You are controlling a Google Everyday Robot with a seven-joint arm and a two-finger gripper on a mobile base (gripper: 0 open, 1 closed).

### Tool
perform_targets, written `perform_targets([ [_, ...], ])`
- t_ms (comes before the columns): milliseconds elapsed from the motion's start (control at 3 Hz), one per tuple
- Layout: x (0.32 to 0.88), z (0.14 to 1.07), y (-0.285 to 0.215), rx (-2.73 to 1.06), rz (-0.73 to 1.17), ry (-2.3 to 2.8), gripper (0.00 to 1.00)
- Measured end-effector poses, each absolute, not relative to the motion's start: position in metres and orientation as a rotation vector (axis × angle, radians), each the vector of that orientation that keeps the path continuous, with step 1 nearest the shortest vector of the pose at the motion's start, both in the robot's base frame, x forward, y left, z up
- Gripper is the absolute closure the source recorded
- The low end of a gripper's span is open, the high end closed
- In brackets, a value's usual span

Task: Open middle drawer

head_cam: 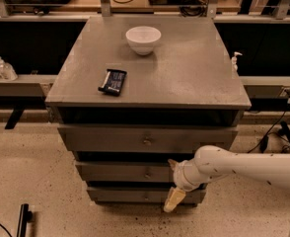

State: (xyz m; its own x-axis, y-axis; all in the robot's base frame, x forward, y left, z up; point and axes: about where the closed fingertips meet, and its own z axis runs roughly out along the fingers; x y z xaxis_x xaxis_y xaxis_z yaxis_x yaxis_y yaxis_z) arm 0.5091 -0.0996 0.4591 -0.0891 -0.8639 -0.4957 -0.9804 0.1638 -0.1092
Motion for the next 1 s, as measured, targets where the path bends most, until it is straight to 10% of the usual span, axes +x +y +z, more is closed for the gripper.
perform_targets([
  [667,0.535,0.443,-0.101,-1.744,0.345,2.045,0.00],
  [1000,0.542,0.438,-0.101,-1.723,0.351,2.069,0.18],
])
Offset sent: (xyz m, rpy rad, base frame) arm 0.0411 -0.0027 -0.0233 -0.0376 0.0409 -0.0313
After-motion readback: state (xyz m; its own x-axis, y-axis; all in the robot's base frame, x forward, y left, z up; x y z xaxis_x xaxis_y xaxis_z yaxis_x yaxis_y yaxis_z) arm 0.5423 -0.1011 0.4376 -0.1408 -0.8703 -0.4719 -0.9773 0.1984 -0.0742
